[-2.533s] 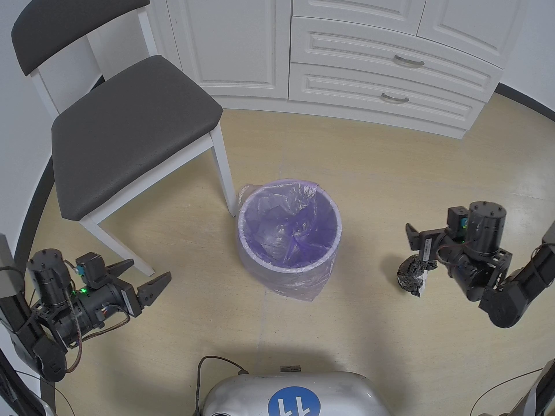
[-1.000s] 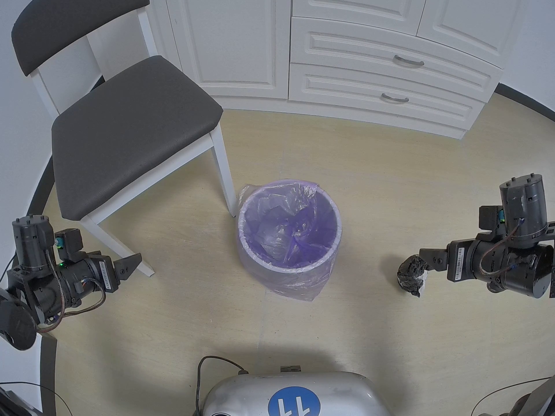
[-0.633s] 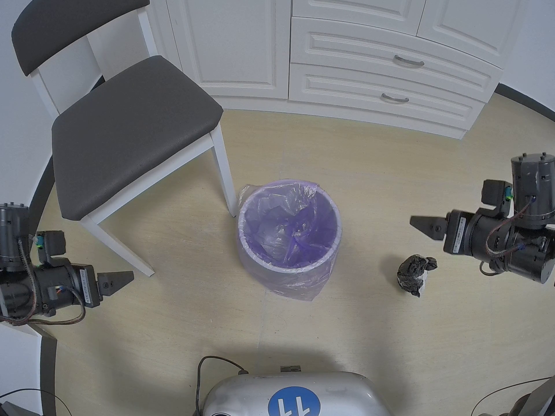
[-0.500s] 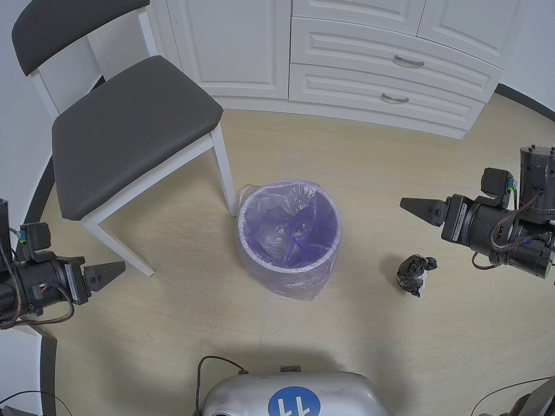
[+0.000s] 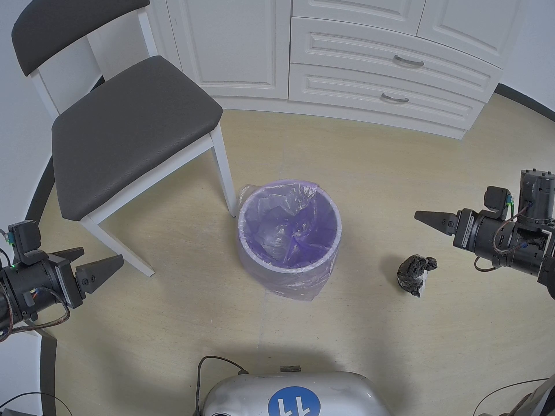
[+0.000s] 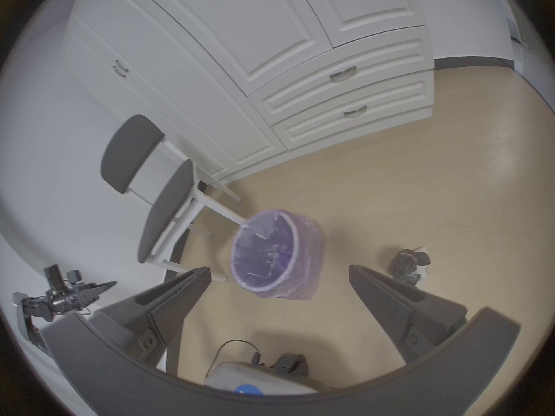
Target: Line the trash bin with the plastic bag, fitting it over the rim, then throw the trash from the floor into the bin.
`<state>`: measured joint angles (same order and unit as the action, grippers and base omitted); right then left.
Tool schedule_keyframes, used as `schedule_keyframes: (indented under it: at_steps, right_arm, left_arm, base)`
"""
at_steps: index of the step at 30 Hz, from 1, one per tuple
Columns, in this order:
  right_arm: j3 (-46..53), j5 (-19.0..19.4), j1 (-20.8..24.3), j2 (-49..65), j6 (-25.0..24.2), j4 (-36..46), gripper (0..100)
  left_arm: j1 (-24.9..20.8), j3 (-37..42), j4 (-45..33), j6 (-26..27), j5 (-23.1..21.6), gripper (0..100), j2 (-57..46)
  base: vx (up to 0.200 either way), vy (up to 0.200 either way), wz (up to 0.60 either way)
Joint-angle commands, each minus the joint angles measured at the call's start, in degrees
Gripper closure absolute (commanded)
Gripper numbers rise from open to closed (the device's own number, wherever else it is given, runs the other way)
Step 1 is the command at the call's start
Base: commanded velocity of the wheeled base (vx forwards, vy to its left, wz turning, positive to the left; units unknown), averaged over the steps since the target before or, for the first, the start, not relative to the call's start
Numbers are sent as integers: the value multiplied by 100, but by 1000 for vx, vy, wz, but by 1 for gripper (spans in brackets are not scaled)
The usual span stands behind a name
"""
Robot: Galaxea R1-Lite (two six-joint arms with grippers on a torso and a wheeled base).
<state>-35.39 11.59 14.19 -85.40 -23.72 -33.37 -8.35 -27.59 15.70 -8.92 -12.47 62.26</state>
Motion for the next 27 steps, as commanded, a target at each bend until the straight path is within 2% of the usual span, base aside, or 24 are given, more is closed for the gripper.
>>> schedule_keyframes:
  at_steps: [1,7,13,14,16,18,21,23,24,25,27]
  right_arm:
    - [155,62,-443,-768,184,-249,0]
    - [32,-140,-646,-1401,465,-372,0]
    - [-73,-1089,-628,-1796,922,-372,0]
    - [-91,-1142,-628,-1823,931,-372,0]
    - [-196,-1660,-575,-2034,1019,-372,0]
    - [-240,-1819,-558,-2069,1019,-364,0]
    - [-267,-2557,-259,-1911,1063,-337,0]
    - [-223,-3269,-65,-1726,1353,-311,0]
    - [-205,-3418,-48,-1709,1432,-320,0]
    - [-170,-3726,5,-1700,1616,-355,0]
    - [-91,-4016,5,-1788,1801,-381,0]
  left_arm:
    - [-9,131,100,5,-10,0,120]
    - [0,166,205,-4,-10,0,243]
    - [0,351,522,13,-10,0,243]
    - [0,351,530,13,-10,0,243]
    - [0,377,574,13,-10,0,234]
    - [0,377,574,13,-10,0,225]
    - [9,377,574,49,-10,0,181]
    - [9,377,574,49,-10,0,164]
    - [9,377,574,57,-10,0,164]
    - [9,377,574,57,-10,0,164]
    - [0,386,574,57,-10,0,208]
  base:
    - [0,0,0]
    - [0,0,0]
    - [0,0,0]
    - [0,0,0]
    - [0,0,0]
    - [0,0,0]
    - [0,0,0]
    - [0,0,0]
    - [0,0,0]
    - [0,0,0]
    - [0,0,0]
